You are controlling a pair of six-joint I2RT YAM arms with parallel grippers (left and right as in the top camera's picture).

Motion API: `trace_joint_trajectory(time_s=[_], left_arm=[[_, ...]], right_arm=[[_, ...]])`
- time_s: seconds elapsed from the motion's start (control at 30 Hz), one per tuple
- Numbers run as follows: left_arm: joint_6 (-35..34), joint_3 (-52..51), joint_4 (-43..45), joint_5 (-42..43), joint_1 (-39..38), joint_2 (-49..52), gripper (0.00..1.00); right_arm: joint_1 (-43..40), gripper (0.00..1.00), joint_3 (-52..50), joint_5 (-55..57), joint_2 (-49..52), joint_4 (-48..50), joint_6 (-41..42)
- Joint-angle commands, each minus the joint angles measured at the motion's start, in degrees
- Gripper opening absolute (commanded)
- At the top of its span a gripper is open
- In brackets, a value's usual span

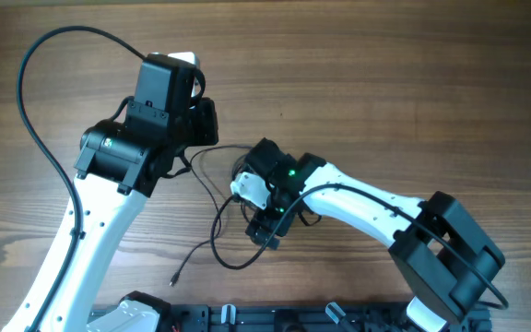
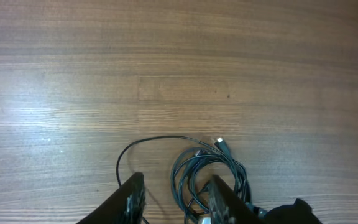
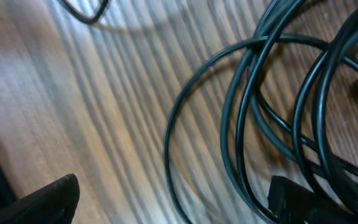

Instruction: Untangle cables

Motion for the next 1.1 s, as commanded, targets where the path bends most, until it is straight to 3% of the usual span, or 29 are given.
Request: trace_joint_trajectory(time_s=[0.0, 0.13, 0.17, 0.27, 0.3, 0.53, 0.7, 0.83, 0.97, 1.07], left_arm=[[1.1, 0.1, 0.4, -0.7, 0.3, 0.2, 0.35], [1.2, 0.1, 0.3, -0.7, 0.3, 0.2, 0.36], [1.2, 0.1, 0.4, -0.7, 0.3, 0.2, 0.36], [1.2, 0.1, 0.4, -0.7, 0.3, 0.2, 0.36], [1.2, 0.1, 0.3, -0.7, 0.3, 0.2, 0.36], [1.1, 0.1, 0.4, -0.7, 0.3, 0.2, 0.36], [1.1, 0.1, -1.1, -0.7, 0.3, 0.2, 0.36], [1.2, 0.1, -1.6, -0.7, 0.3, 0.2, 0.36], [1.2, 0.1, -1.3, -0.7, 0.3, 0.2, 0.37], [1.2, 0.1, -0.7, -0.7, 0.3, 0.2, 0.36]], right_arm=[[0.1, 0.96, -2.3, 1.8, 0.6, 3.0, -0.8], [0.1, 0.93, -6.2, 5.0, 0.6, 7.2, -0.6], [0.1, 0.88, -7.4, 5.4, 0.7, 8.4, -0.6], [0.1, 0.41, -9.3, 6.6, 0.7, 9.7, -0.5], [0.1, 0.04, -9.4, 6.7, 0.7, 9.7, -0.5], [0.1, 0.04, -4.4, 14.6, -1.1, 8.5, 11.9], [0.1, 0.04, 14.2, 18.5, -7.7, 1.3, 11.6], [0.1, 0.04, 24.9, 26.0, -13.1, 0.9, 10.3], [0.1, 0.04, 25.5, 32.9, -19.2, 0.4, 8.3], [0.1, 0.04, 25.5, 44.3, -23.5, 0.5, 8.4]])
